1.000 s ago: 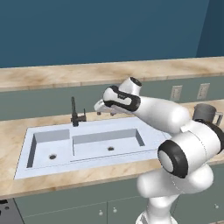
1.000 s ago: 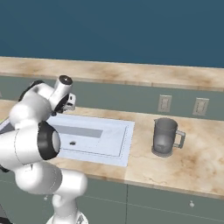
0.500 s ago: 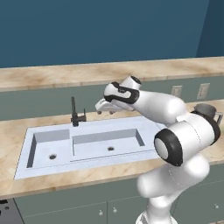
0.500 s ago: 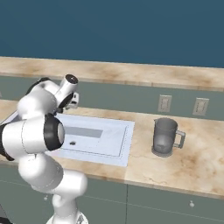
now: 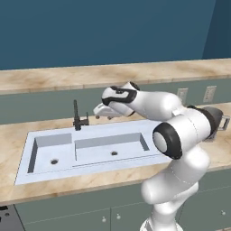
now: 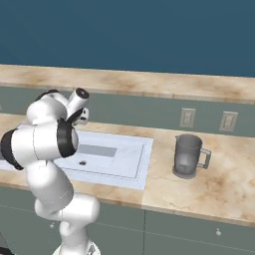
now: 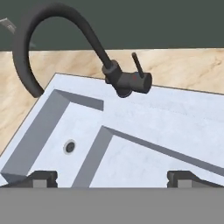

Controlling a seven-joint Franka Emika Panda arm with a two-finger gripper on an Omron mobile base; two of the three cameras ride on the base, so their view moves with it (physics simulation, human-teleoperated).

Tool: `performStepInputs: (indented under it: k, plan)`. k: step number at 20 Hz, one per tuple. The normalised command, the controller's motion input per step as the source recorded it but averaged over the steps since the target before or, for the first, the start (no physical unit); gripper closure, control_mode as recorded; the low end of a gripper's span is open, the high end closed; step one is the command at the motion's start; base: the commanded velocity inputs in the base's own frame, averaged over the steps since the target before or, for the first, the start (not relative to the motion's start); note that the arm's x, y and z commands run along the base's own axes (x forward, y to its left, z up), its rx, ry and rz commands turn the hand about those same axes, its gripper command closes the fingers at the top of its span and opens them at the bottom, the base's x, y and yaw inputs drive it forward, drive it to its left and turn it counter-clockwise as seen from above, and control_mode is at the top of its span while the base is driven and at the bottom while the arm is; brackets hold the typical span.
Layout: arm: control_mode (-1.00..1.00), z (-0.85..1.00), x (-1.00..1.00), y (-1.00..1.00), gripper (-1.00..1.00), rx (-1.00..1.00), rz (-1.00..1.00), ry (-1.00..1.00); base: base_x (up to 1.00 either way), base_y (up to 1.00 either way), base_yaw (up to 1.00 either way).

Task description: Turn on the sink faucet and place the jug under the water for a few seconds to fill it up.

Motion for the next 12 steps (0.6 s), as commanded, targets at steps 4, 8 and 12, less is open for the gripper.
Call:
performStepInputs:
  k: [4, 8, 12]
  plan:
    - [-1.0, -0.25, 0.49, 0.25, -1.0, 0.04, 0.0, 0.0, 0.0, 0.0, 0.0]
    - [-1.0, -0.23, 0.5, 0.09, -1.0, 0.02, 0.0, -0.02, 0.0, 0.0, 0.0]
    - [-1.0, -0.16, 0.43, 0.0, -1.0, 0.0, 0.0, -0.02, 0.0, 0.0, 0.0]
